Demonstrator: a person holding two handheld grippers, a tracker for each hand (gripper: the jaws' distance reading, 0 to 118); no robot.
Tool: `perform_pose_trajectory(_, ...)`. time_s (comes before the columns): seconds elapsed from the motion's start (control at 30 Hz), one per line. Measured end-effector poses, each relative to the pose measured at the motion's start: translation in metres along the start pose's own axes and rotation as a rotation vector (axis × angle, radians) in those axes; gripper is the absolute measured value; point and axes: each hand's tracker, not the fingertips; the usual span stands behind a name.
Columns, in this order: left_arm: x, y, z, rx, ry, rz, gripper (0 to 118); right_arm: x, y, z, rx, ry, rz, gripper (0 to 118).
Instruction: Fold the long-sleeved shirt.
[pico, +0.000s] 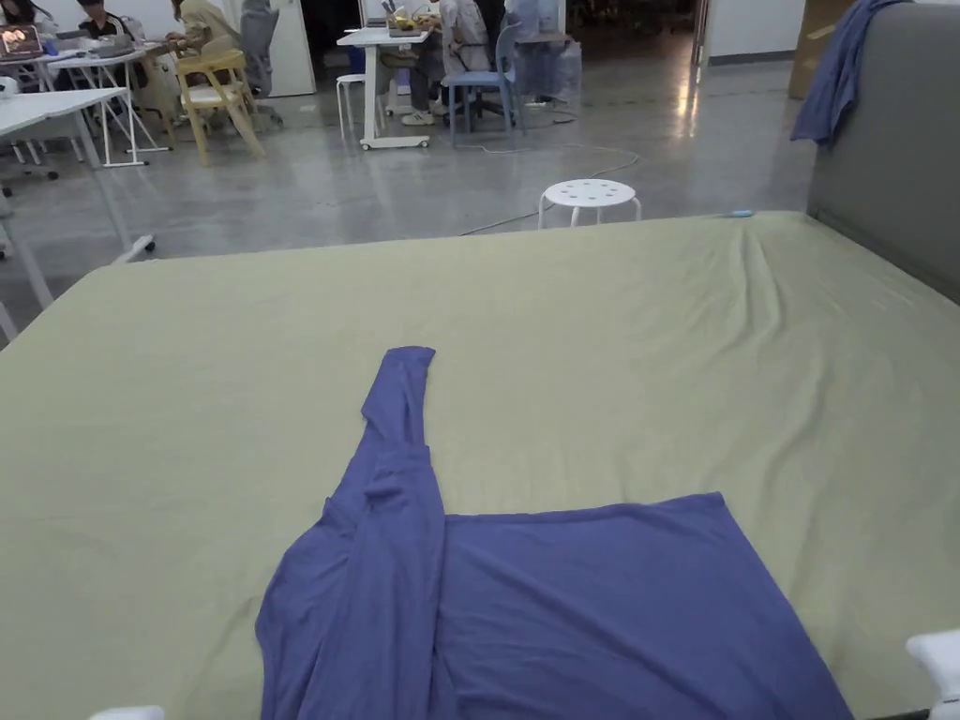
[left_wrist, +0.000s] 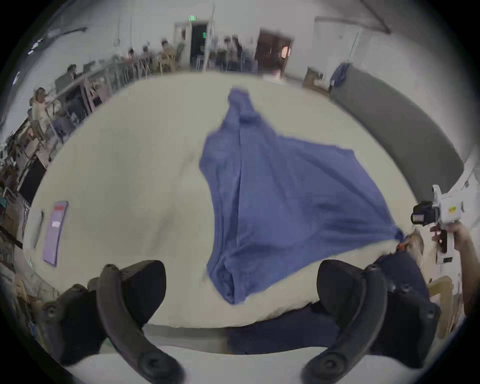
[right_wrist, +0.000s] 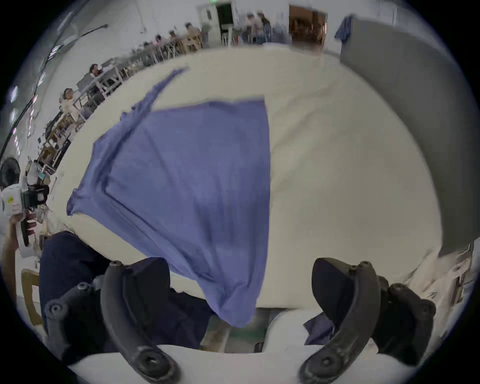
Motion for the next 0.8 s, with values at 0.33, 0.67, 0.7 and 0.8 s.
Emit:
perform_pose_trajectory(0.33, 0.038, 0.034, -0.023, -0.150, -0.134, 0.095, 0, -0.062, 0.040, 0.025, 0.224, 0.027, -0.187, 0)
perform_pose_trajectory(0.67, 0.052, 0.319, -0.258, -0.039, -0.001, -0.024, 47, -0.102, 0.067, -0.029, 0.371, 0.159, -0.202, 0)
perform_pose_trajectory(0.7, 0.048, 0.344, -0.290, -0.048, -0.011, -0.018, 105, -0.103, 0.066, -0.032, 0.364, 0.179, -0.204, 0)
perform_pose_trajectory(0.8, 0.031, 0.398, -0.388, -0.128, 0.067, 0.091, 117, -0.098, 0.059, -0.044, 0.366, 0.200, -0.160, 0)
